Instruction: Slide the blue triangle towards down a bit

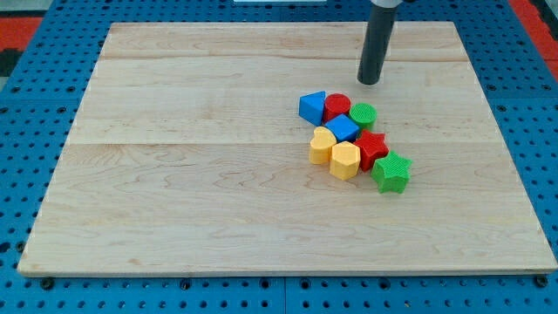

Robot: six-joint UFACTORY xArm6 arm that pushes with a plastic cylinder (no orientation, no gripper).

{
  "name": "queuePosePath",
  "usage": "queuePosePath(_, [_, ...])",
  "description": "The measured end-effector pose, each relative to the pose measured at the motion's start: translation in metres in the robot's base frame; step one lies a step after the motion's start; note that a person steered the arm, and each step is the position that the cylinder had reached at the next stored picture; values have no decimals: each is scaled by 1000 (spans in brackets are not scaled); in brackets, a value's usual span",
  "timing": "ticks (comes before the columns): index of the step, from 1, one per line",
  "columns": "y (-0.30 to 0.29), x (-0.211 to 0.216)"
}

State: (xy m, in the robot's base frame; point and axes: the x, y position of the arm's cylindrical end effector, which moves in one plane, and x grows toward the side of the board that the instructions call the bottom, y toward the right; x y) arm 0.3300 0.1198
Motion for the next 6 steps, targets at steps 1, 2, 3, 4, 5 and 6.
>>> queuePosePath(1, [-32, 9])
queuePosePath(2, [-68, 9])
queuePosePath(3, [-79, 26])
queuePosePath(4, [-75, 50])
queuePosePath(5, [-75, 51])
queuePosePath(6, [-82, 10])
